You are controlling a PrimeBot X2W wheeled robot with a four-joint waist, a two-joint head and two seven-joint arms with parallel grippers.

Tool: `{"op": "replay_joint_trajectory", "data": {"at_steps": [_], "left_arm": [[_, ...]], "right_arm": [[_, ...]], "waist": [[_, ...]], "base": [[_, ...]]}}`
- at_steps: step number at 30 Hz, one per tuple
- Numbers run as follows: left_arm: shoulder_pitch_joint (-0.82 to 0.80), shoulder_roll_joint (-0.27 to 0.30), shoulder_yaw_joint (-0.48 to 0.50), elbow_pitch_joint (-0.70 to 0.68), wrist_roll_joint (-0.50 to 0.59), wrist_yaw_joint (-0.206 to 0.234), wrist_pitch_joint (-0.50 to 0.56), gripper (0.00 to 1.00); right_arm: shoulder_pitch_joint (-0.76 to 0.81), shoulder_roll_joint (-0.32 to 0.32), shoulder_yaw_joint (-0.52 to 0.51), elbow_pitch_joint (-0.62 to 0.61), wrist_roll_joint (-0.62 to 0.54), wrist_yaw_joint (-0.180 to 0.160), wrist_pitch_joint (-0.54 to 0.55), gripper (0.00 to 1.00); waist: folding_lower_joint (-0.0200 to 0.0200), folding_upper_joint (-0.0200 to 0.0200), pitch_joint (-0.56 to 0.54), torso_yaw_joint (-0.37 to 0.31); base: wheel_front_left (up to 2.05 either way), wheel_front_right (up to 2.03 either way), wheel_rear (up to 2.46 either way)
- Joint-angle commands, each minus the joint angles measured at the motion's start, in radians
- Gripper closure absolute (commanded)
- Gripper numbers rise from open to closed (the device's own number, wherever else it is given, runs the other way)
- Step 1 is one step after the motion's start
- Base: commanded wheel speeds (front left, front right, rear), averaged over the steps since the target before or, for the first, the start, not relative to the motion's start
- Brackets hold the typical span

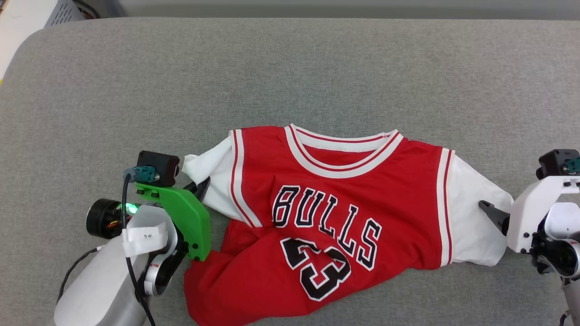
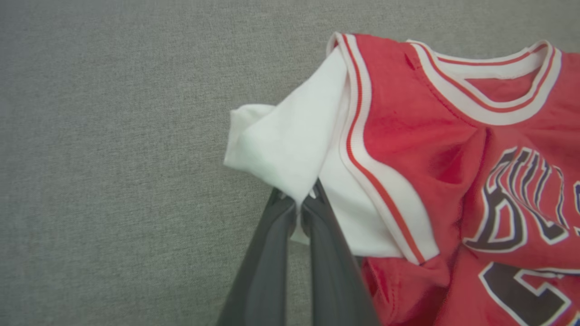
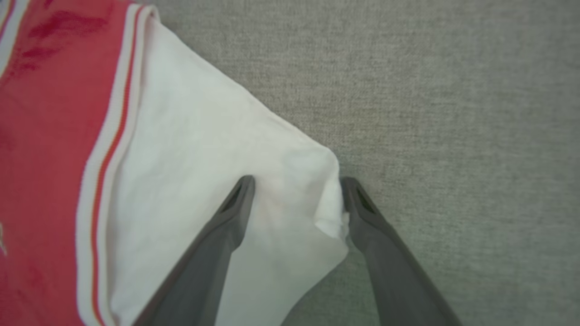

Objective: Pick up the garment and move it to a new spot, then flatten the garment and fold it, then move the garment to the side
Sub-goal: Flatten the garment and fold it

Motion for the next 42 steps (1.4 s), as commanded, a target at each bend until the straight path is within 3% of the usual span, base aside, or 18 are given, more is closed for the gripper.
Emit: {"op": "replay_joint_trajectory", "data": {"at_steps": [1, 2, 3, 4, 15, 23, 33, 42], "left_arm": [[-0.004, -0.002, 0.001, -0.002, 0.003, 0.002, 0.0, 1.0], [-0.001, -0.002, 0.001, -0.002, 0.0, 0.001, -0.001, 1.0], [0.0, -0.001, 0.002, -0.002, -0.001, 0.002, -0.002, 1.0], [0.002, -0.001, 0.003, -0.002, -0.002, 0.003, -0.004, 1.0], [-0.026, 0.025, 0.036, -0.002, 0.013, 0.0, -0.073, 1.0], [-0.196, 0.023, 0.07, 0.056, 0.058, -0.033, -0.174, 1.0], [-0.563, -0.024, 0.146, 0.325, 0.031, -0.098, -0.25, 1.0], [-0.922, -0.013, 0.135, 0.536, 0.12, -0.126, -0.325, 1.0]], "right_arm": [[0.013, 0.03, 0.041, 0.041, 0.003, 0.001, 0.032, 0.0], [0.017, 0.036, 0.053, 0.054, 0.005, 0.001, 0.05, 0.0], [0.019, 0.04, 0.058, 0.061, 0.008, 0.001, 0.061, 0.56], [0.021, 0.042, 0.064, 0.066, 0.012, 0.001, 0.071, 1.0], [-0.066, -0.005, -0.011, -0.051, -0.034, 0.001, 0.027, 1.0], [-0.228, -0.02, -0.061, -0.091, -0.097, 0.001, -0.03, 1.0], [-0.597, -0.03, -0.062, 0.017, -0.156, 0.001, -0.181, 1.0], [-0.975, -0.028, -0.052, 0.16, -0.242, 0.001, -0.362, 1.0]], "waist": [[0.0, 0.0, 0.014, 0.013], [0.0, 0.0, 0.015, 0.013], [0.0, 0.0, 0.016, 0.013], [0.0, 0.0, 0.015, 0.012], [0.0, 0.0, -0.052, -0.022], [0.0, 0.0, -0.09, -0.045], [0.0, 0.0, -0.008, -0.072], [0.0, 0.0, 0.135, -0.099]], "base": [[0.0, 0.0, 0.0], [0.0, 0.0, 0.0], [0.0, 0.0, 0.0], [0.0, 0.0, 0.0], [0.0, 0.0, 0.0], [0.0, 0.0, 0.0], [0.0, 0.0, 0.0], [0.0, 0.0, 0.0]]}}
